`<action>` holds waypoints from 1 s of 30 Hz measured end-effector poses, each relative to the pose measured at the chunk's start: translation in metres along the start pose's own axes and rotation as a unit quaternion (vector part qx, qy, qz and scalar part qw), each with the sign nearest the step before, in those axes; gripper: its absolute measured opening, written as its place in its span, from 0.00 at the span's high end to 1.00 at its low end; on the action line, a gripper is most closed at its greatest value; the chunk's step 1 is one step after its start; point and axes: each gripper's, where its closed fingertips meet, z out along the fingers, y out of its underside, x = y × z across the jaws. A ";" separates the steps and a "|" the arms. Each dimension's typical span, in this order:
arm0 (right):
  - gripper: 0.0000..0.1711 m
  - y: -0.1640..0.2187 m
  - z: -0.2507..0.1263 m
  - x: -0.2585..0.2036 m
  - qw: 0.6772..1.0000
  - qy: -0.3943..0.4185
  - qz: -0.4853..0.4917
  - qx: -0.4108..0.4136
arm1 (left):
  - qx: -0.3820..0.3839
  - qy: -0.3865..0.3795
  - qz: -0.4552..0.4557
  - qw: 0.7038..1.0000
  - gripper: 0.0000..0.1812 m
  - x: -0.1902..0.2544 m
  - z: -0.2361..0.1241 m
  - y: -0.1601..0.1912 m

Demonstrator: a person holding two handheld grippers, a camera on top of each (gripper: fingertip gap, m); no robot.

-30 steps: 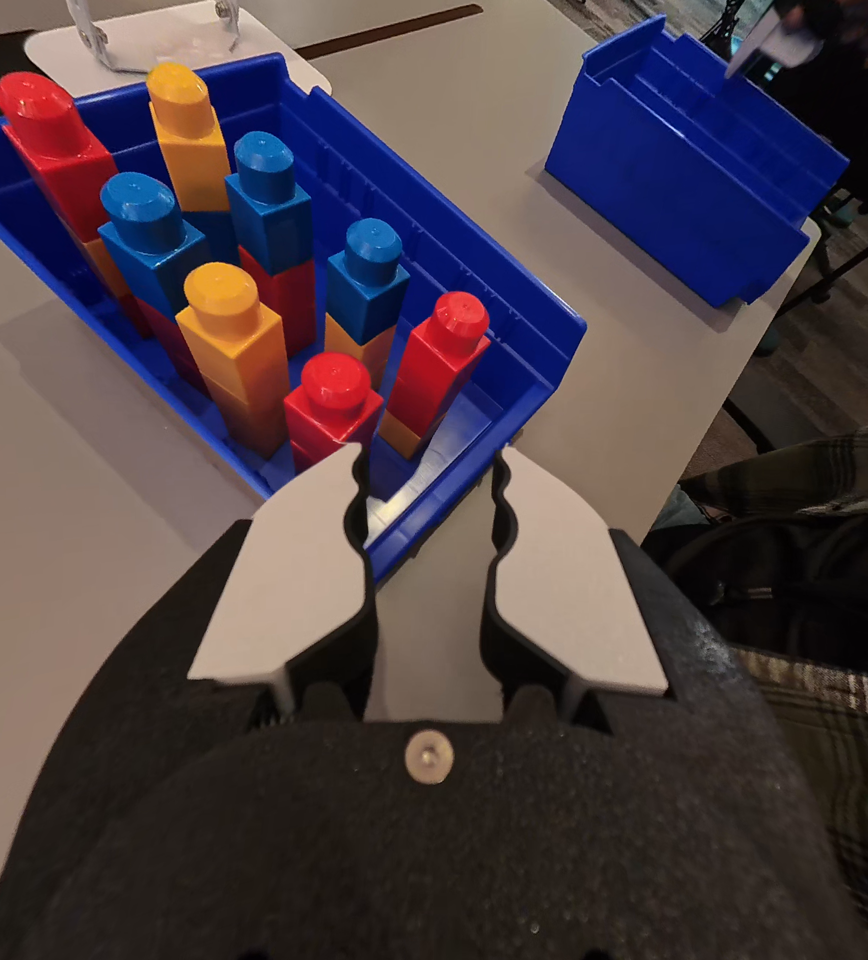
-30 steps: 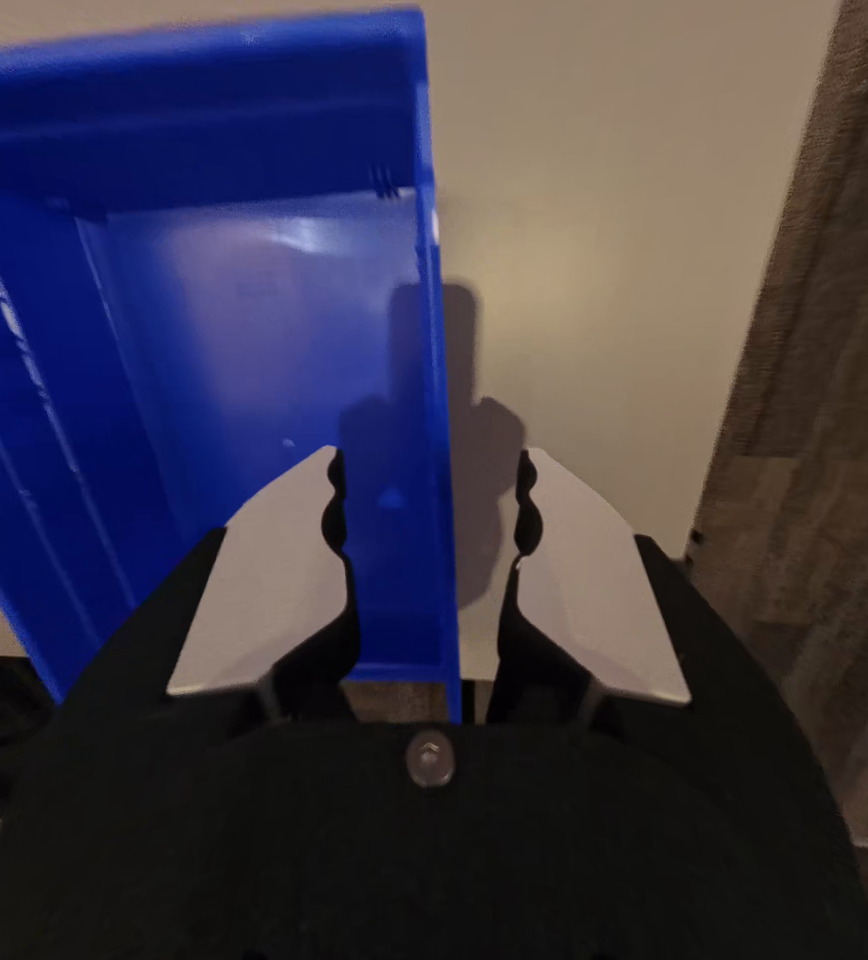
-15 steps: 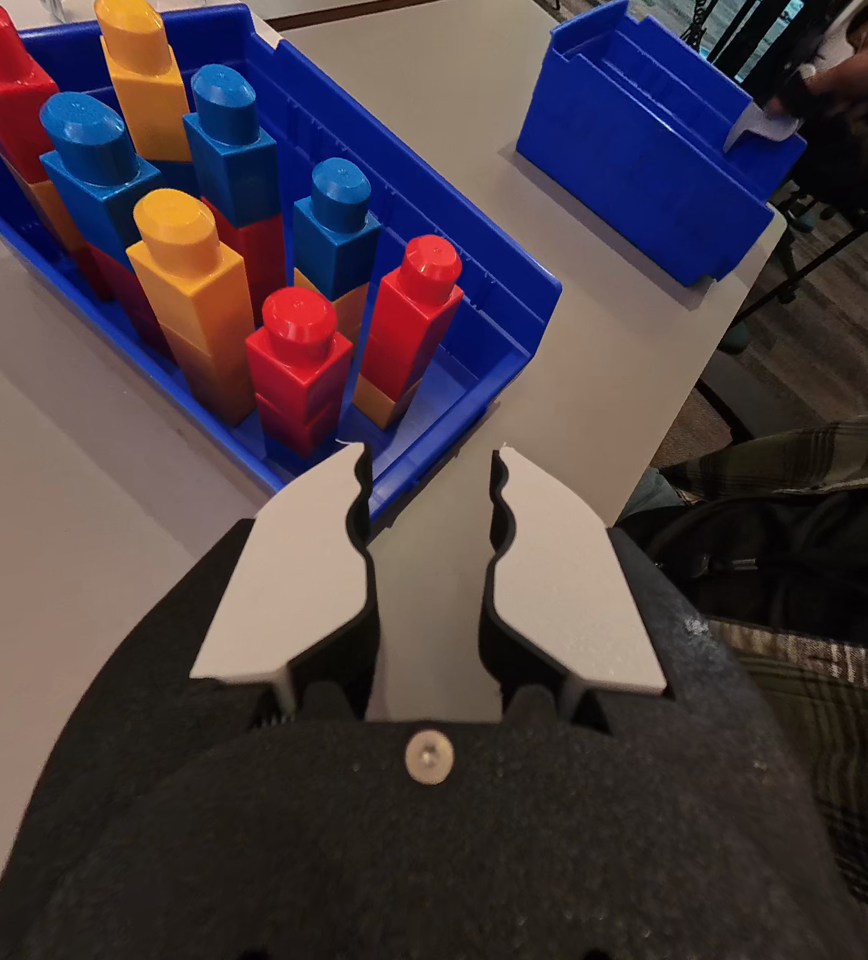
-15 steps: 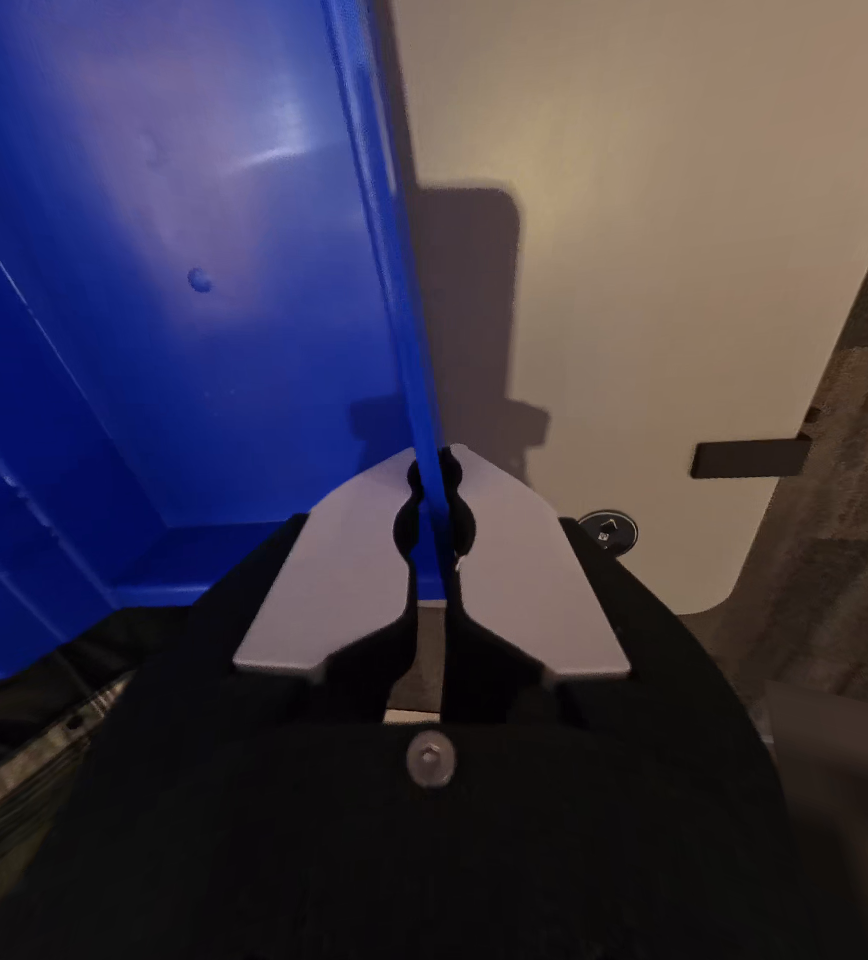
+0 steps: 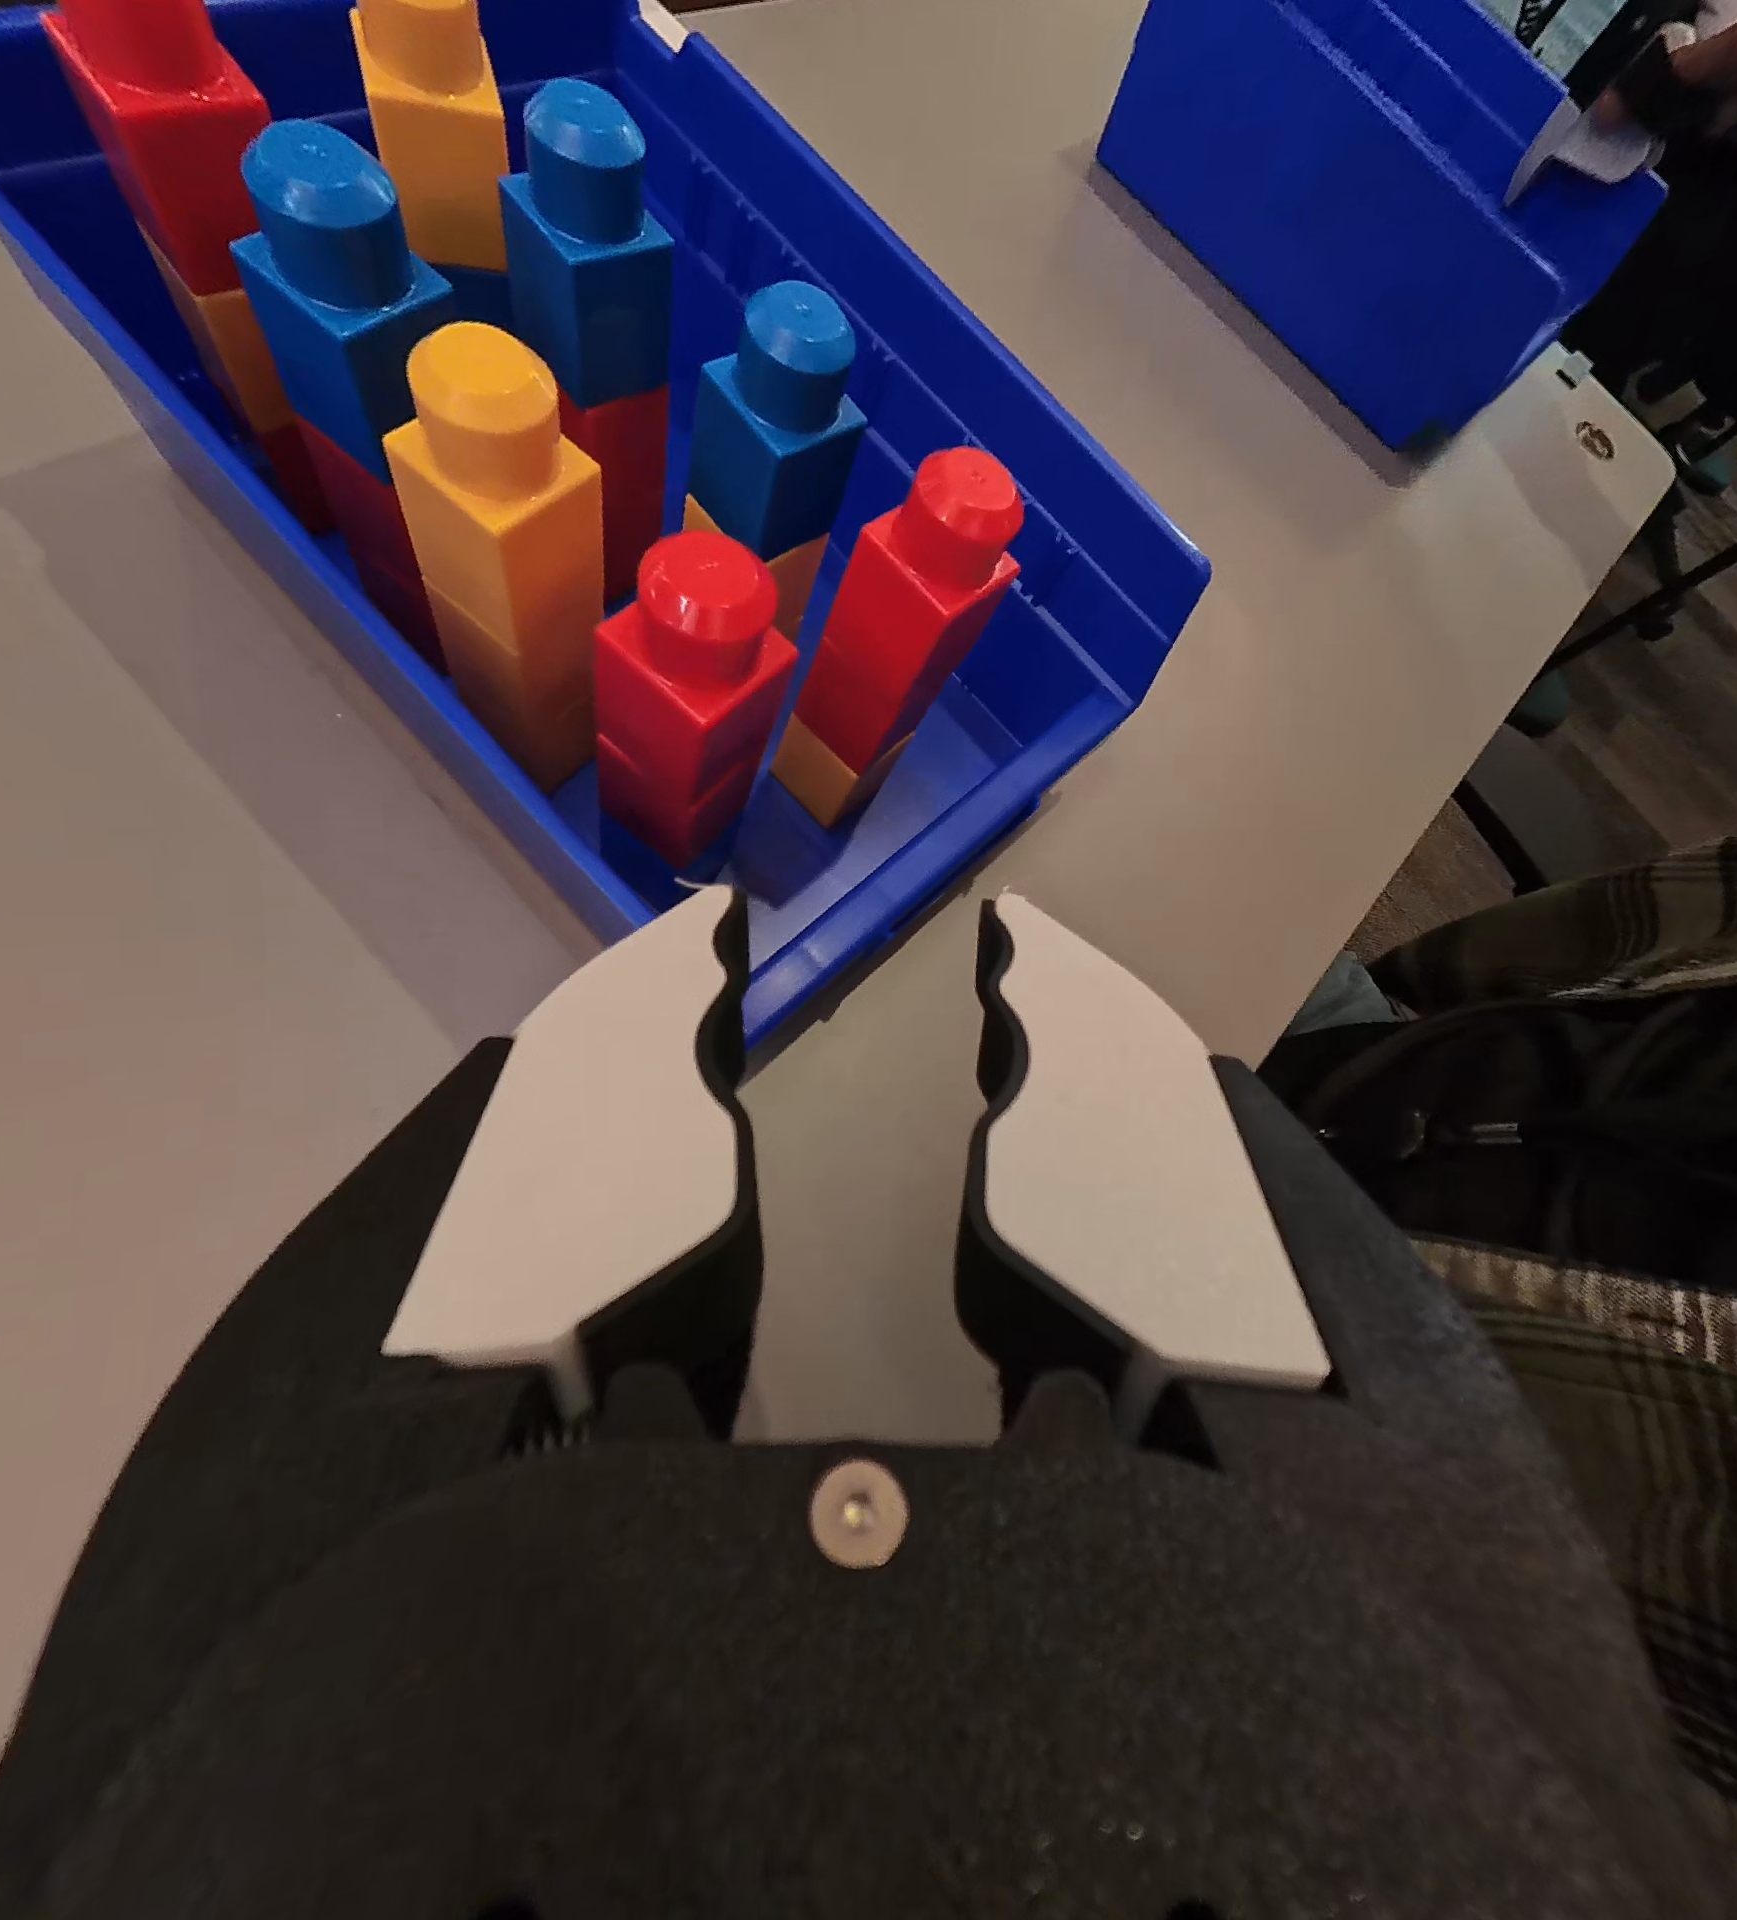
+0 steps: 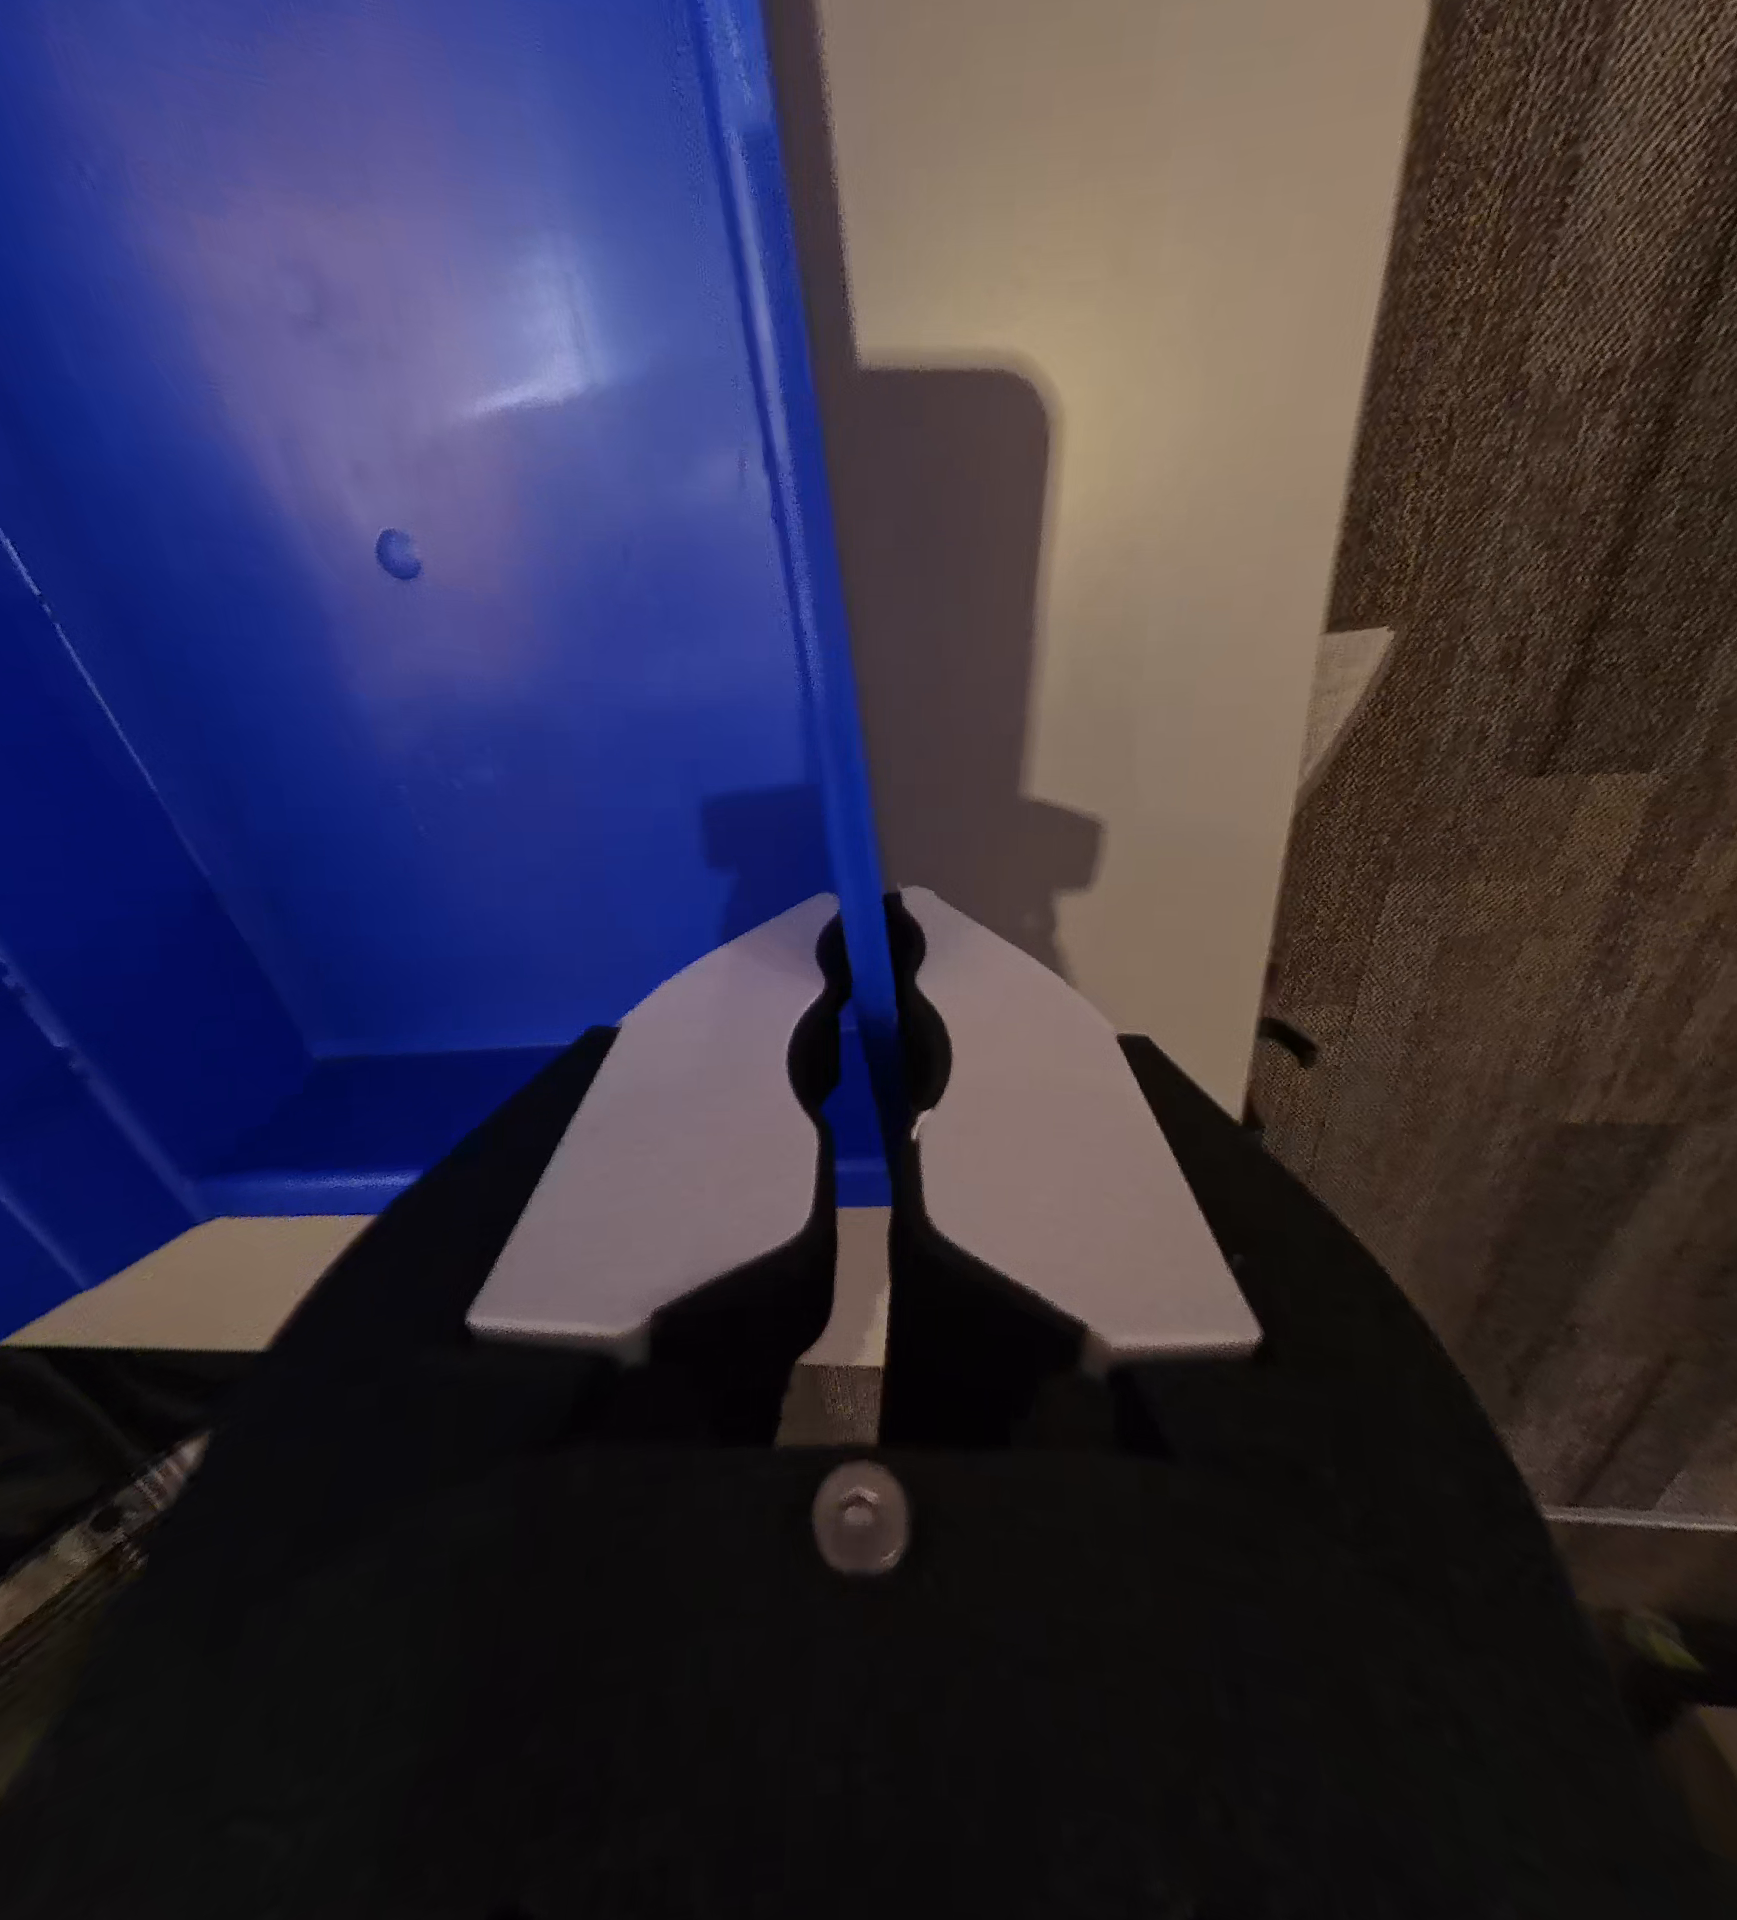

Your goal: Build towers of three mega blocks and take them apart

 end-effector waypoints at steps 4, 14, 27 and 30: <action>0.97 -0.004 -0.002 0.024 1.000 0.003 0.009 0.000 | -0.004 -0.009 -0.004 1.000 0.77 -0.003 0.001 -0.005; 0.97 -0.003 -0.004 0.042 1.000 -0.004 -0.021 -0.006 | -0.003 -0.013 -0.005 1.000 0.77 -0.002 0.009 -0.014; 0.97 0.010 -0.007 0.050 0.998 -0.003 -0.059 -0.009 | -0.001 -0.016 -0.003 1.000 0.77 0.004 0.008 -0.014; 0.97 0.011 -0.010 0.050 0.997 -0.009 -0.075 0.006 | 0.003 -0.020 -0.009 1.000 0.76 0.004 0.009 -0.016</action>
